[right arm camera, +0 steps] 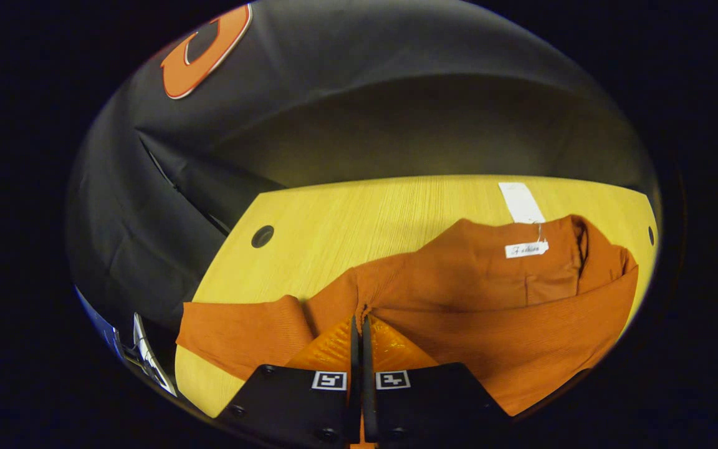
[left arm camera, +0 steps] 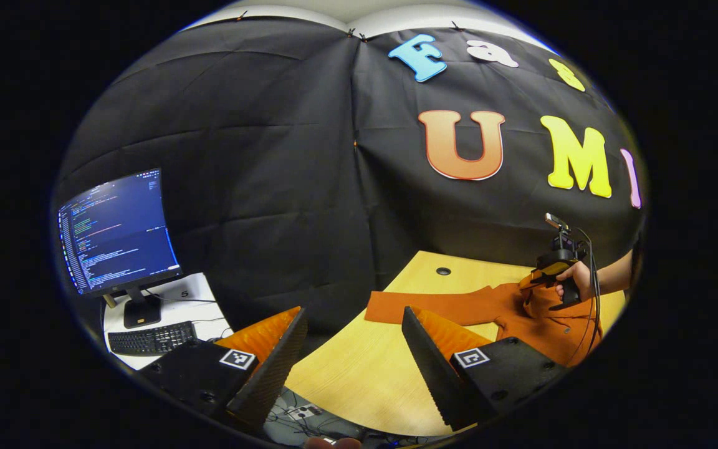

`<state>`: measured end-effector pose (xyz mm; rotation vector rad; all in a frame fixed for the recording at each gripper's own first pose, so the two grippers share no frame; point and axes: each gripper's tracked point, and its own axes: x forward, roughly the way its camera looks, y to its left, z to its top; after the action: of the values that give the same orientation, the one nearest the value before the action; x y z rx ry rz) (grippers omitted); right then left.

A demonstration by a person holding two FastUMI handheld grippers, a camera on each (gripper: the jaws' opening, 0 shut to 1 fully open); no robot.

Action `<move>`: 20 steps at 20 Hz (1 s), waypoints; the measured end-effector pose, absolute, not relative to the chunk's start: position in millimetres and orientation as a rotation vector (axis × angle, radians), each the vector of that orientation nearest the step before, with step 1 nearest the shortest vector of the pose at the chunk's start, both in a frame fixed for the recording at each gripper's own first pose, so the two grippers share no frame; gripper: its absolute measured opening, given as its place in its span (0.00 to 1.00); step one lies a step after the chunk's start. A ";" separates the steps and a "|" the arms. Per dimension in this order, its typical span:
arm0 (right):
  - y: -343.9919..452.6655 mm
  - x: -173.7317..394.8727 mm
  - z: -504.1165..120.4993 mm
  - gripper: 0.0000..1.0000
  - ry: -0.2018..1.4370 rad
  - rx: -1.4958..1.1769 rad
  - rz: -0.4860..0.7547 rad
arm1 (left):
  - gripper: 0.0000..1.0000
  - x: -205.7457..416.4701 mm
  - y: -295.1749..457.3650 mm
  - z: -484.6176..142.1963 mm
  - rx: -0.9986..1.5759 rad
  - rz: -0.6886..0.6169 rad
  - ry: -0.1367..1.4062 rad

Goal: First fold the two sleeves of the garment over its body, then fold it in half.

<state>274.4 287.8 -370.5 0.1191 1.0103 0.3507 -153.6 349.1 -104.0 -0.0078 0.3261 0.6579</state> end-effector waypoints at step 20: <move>203.6 114.1 -140.2 0.86 0.725 0.201 0.592 | 0.99 1.8 364.2 -140.2 -0.097 0.303 0.262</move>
<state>114.1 203.6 -140.2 0.2007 0.7247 0.5918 1.8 364.2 -140.2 -0.0967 0.2623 0.3027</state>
